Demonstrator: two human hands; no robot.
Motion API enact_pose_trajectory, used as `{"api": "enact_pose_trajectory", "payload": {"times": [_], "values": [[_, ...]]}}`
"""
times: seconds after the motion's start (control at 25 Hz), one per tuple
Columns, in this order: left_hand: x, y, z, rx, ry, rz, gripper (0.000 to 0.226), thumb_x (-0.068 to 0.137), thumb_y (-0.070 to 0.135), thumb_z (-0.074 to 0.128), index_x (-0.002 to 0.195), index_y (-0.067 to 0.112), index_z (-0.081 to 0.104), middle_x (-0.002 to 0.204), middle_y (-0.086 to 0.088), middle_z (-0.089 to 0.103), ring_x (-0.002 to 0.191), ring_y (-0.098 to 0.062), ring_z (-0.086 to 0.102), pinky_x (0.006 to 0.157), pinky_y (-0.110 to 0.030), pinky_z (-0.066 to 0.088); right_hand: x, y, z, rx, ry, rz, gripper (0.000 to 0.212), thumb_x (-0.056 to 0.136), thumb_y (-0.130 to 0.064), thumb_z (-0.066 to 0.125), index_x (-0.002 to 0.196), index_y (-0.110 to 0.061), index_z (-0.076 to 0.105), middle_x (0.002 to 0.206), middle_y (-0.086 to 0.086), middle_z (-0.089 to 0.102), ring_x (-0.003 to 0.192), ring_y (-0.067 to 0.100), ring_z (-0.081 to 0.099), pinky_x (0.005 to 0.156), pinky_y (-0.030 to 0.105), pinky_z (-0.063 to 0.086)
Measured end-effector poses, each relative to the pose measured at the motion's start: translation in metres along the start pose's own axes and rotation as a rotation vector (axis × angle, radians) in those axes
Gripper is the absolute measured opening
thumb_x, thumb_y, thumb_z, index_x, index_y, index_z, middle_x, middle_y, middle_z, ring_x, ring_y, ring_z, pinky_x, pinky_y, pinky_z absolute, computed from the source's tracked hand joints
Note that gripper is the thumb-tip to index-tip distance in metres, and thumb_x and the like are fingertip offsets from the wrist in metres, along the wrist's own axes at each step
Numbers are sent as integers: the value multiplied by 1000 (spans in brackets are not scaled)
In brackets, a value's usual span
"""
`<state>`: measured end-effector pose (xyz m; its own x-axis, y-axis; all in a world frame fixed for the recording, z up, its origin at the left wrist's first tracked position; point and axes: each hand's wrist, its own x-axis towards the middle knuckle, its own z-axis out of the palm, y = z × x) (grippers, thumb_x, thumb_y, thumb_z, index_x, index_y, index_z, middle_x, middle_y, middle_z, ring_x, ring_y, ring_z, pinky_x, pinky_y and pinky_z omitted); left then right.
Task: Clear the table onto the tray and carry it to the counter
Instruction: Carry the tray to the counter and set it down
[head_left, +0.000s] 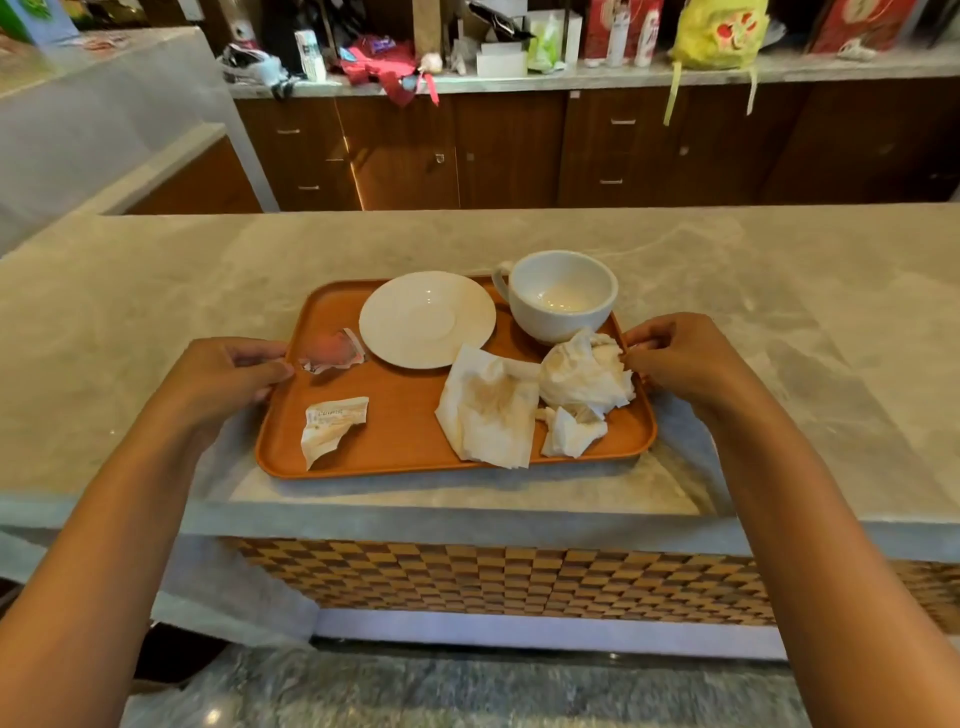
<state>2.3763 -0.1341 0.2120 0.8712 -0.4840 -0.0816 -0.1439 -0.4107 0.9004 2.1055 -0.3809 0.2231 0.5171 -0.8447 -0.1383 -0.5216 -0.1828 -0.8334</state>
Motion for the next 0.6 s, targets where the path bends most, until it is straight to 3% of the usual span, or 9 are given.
{"api": "enact_pose_trajectory", "payload": {"times": [0.12, 0.24, 0.48, 0.6], "values": [[31, -4, -2, 44, -26, -19, 34, 82, -2, 61, 116, 3, 59, 55, -3, 62, 41, 0, 53, 49, -11, 47, 20, -6, 13, -25, 38, 9, 16, 78, 9, 54, 80, -3, 64, 57, 8, 55, 51, 17, 51, 50, 25, 44], [54, -9, -3, 74, -61, -15, 36, 81, -3, 62, 117, -4, 58, 74, -5, 58, 61, -10, 52, 63, -18, 43, 37, -11, 24, -38, 53, 25, 17, 78, 8, 53, 82, -2, 66, 60, 9, 56, 54, 19, 53, 55, 29, 46], [79, -4, -2, 139, -92, 25, 34, 81, -4, 61, 115, -4, 60, 73, -3, 58, 64, -13, 50, 52, -9, 45, 52, -17, 34, -82, 62, 65, 30, 79, 9, 53, 60, -13, 59, 60, 8, 56, 54, 20, 52, 57, 30, 47], [84, -2, 1, 164, -87, 33, 33, 82, -3, 61, 114, -3, 61, 72, -2, 57, 63, -12, 50, 63, -20, 45, 57, -16, 36, -108, 77, 76, 21, 79, 8, 53, 70, -6, 66, 61, 8, 56, 64, 27, 56, 69, 40, 52]]}}
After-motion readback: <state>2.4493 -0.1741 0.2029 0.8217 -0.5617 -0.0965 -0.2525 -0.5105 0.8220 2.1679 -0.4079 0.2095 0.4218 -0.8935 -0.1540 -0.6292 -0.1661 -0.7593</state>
